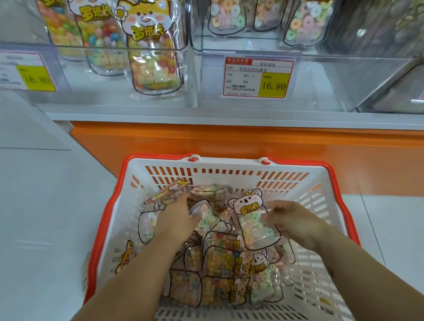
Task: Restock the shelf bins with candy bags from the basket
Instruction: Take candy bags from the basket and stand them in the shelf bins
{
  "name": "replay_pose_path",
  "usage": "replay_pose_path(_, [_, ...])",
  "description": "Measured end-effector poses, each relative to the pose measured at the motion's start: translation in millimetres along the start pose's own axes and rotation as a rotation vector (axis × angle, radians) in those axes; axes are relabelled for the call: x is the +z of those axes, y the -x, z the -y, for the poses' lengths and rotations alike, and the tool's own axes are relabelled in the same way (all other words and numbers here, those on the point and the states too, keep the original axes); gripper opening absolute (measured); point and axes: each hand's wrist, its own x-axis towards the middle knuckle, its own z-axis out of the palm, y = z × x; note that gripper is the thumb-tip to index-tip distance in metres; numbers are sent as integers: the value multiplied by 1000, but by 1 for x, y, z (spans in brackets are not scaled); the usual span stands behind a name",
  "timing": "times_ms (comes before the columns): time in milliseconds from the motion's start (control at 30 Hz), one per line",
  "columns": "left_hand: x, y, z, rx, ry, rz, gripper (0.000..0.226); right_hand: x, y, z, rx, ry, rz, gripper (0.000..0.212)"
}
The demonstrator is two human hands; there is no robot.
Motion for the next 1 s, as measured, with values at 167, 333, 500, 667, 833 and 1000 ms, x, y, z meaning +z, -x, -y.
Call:
replay_pose_path(167, [-3, 7, -5, 121, 87, 152, 28, 1, 1, -10, 96, -245, 0, 49])
replay_pose_path(333, [-30, 11, 7, 57, 158, 18, 42, 3, 11, 4, 80, -339, 8, 12])
replay_pose_path(500, [-47, 30, 6, 11, 390, -110, 32, 11, 25, 22, 61, -457, -24, 11])
replay_pose_path(667, [-49, 66, -23, 348, 279, -491, 17, 33, 41, 25, 52, -851, 9, 8])
replay_pose_path(833, [10, 102, 8, 587, -289, -67, 36, 48, 59, 4, 88, -895, -62, 12])
replay_pose_path(1000, [19, 122, 7, 512, -502, 206, 26, 49, 50, -50, 183, -796, -282, 27])
